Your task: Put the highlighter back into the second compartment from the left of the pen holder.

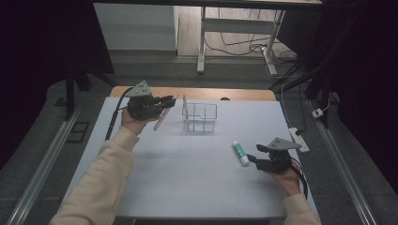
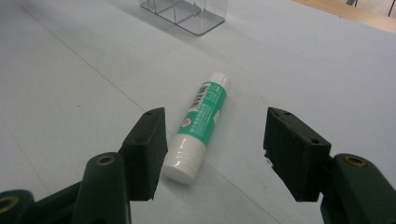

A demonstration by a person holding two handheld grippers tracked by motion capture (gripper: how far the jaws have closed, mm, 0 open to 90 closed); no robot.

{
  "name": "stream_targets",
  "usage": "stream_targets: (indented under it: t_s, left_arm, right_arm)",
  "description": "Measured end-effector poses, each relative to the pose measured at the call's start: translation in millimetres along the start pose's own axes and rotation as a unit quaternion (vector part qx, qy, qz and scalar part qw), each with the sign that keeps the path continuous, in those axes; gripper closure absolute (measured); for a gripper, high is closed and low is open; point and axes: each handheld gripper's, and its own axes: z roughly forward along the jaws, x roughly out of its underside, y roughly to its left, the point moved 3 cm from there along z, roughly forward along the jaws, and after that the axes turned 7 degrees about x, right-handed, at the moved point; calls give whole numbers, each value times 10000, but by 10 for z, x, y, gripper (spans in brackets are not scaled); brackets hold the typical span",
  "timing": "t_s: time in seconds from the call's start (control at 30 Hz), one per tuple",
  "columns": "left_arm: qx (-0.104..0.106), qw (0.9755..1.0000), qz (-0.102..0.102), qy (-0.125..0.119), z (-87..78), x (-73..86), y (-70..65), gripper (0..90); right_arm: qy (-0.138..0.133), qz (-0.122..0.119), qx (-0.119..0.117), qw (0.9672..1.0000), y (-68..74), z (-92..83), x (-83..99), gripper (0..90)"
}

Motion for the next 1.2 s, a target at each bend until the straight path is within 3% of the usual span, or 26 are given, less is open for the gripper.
stream_targets:
  t_s: [0.53,1.2]
  left_arm:
    - [147,9997,-172,-102,207,-71,22,789]
    - [234,9996,-155,-35,574,-201,4,789]
  right_arm:
    - [25,-6,2,10000,-1,10,11,387]
    - [24,-23,-12,10000,-10,5,18,387]
